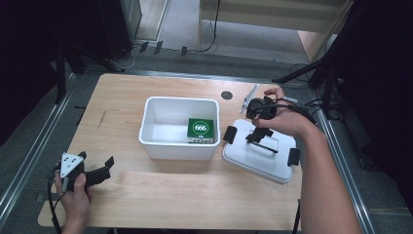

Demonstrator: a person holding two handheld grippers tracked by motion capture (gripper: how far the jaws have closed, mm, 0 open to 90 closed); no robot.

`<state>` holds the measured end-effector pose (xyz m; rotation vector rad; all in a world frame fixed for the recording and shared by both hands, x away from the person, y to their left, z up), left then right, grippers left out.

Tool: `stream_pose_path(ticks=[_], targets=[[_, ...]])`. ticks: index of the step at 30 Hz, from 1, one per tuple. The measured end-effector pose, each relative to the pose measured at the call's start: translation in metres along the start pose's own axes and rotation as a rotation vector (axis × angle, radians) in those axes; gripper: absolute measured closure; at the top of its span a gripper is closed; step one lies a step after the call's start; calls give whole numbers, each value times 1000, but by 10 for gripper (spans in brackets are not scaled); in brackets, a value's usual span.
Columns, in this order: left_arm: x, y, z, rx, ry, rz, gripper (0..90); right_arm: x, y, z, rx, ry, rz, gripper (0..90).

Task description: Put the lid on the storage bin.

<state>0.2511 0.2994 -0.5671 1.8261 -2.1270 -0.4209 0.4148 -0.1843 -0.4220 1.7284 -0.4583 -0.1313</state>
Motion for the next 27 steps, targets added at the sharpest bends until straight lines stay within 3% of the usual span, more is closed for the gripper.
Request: stream_pose_path(ticks=[16,27], targets=[[0,0,0,-1,0,-2,17,3,-19,32,-17,-54,-25,0],[0,0,0,-2,-3,-1,17,1,-28,49,-24,-65,-13,103]])
Point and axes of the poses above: each handheld gripper's, and its own axes: y roughly backward along the jaws, z roughly out of its underside, x roughly to its right, the point moved 4 cm from there along -y, roughly forward along the jaws, and after that the axes turned 5 degrees about -y, right-handed, at the moved point
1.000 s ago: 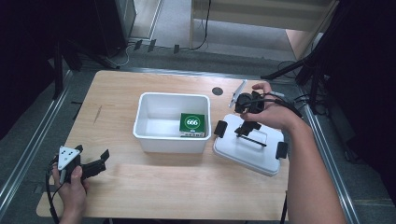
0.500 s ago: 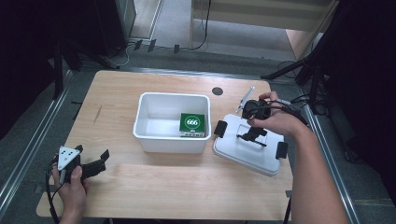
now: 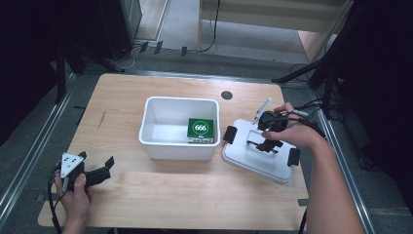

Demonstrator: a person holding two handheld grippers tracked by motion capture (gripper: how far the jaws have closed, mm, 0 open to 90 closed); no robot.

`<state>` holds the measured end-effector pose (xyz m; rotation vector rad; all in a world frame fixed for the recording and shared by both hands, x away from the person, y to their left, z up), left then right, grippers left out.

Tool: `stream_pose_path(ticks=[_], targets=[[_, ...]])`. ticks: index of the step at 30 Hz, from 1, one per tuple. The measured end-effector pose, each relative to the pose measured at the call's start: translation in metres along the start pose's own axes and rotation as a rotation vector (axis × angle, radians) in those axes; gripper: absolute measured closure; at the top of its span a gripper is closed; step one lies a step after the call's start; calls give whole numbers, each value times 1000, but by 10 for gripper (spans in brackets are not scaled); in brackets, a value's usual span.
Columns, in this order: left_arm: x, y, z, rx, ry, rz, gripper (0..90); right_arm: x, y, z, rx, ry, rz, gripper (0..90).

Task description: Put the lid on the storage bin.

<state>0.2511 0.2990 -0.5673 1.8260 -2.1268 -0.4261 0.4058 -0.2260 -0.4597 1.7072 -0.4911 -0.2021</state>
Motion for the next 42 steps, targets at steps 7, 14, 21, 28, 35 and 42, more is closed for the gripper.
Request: stream_pose_path(ticks=[7,14,21,28,35,42], targets=[[0,0,0,0,0,0,17,-3,-7,7,-20,14,-4,126],[0,0,0,0,1,0,17,-4,-15,12,-37,1,-9,168],[0,0,0,0,1,-1,17,-2,-25,15,-33,-24,32,374],[0,0,0,-1,-1,1,17,-1,-30,14,-31,-13,48,602],[0,0,0,-1,1,2,17,-1,-36,14,-60,8,37,730],[0,0,0,2,5,1,17,3,-37,15,-54,18,38,844]])
Point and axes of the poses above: each handheld gripper's, and its own axes: y roughly backward along the jaws, z roughly out of its underside, x roughly to its right, the point moved 4 cm from there along -y, roughly forward along the jaws, and after that the axes turned 5 degrees about -y, right-handed, at the moved point
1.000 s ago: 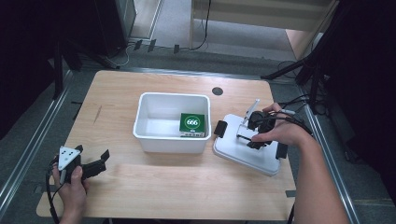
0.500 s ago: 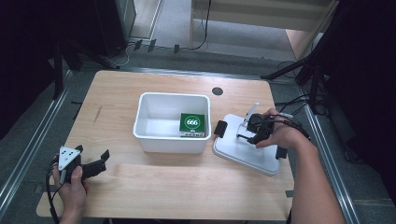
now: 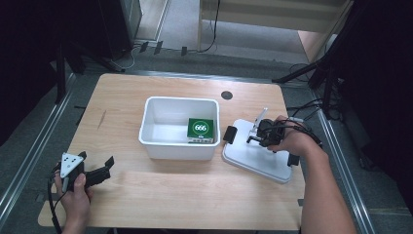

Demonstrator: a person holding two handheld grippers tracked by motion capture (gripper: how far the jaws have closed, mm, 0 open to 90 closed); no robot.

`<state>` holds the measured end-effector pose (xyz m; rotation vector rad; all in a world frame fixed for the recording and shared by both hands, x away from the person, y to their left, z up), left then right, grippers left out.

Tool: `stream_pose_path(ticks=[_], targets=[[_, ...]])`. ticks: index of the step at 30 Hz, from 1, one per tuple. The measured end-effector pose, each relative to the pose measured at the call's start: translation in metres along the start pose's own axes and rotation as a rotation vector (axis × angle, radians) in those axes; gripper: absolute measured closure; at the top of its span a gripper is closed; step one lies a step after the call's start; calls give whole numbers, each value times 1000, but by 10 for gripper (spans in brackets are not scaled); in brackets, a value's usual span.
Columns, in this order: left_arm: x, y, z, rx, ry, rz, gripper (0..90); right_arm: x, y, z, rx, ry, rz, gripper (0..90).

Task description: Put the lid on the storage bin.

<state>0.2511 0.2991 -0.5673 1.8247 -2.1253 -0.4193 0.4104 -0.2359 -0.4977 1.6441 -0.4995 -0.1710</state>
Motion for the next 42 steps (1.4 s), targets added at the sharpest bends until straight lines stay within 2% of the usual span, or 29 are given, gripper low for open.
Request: stream_pose_path(ticks=[5,9,12,16,20,27,38,42], targets=[[0,0,0,0,-1,0,17,2,3,3,6,13,-6,849],[0,0,0,-2,-4,0,17,5,17,6,39,26,7,849],[0,0,0,-2,-3,0,17,7,27,8,39,49,20,849],[1,0,0,-3,-5,0,17,7,38,10,46,64,6,849],[1,0,0,-3,-6,0,17,9,46,11,54,85,14,850],[1,0,0,-5,-8,0,17,11,70,8,74,106,22,850],[1,0,0,-5,-7,1,17,14,95,2,73,121,44,850],[1,0,0,-5,-7,1,18,13,105,-4,68,140,51,850]])
Point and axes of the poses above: each handheld gripper's, and its own axes: y roughly backward along the jaws, z roughly out of its underside, x roughly to its right, the point moved 4 cm from there along -y, roughly forward along the jaws, and after that the axes turned 5 degrees about -y, right-handed, at the moved point
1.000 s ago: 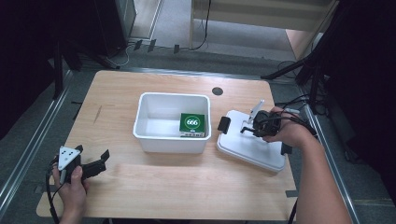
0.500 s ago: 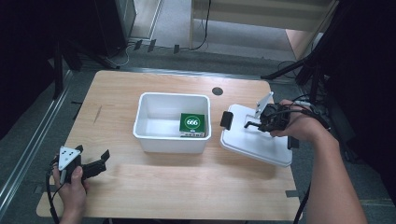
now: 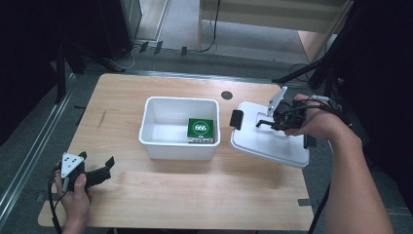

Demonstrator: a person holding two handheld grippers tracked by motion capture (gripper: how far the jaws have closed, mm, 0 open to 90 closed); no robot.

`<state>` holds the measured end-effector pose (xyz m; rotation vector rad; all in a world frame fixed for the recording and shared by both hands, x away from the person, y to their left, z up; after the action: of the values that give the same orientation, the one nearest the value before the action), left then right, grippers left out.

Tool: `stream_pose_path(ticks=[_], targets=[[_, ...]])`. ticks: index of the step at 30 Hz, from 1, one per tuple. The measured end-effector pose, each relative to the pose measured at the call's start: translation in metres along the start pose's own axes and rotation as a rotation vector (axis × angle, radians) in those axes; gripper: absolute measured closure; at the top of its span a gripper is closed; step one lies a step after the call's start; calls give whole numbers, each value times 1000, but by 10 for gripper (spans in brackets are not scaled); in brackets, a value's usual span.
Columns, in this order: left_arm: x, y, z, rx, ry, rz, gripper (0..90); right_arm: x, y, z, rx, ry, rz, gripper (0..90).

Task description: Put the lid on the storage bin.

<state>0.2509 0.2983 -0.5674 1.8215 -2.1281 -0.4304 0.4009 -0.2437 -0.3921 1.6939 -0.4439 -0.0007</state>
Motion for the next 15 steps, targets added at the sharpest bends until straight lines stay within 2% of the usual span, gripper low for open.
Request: stream_pose_path(ticks=[15], targets=[[0,0,0,1,3,2,17,5,26,-21,9,29,31,850]])
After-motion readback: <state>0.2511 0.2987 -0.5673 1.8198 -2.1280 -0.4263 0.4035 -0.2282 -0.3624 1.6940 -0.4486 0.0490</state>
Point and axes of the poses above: each handheld gripper's, and its own axes: y roughly backward along the jaws, z roughly out of its underside, x roughly to its right, the point moved 4 cm from there along -y, roughly forward along the jaws, and after that the axes turned 5 degrees about -y, right-handed, at the moved point
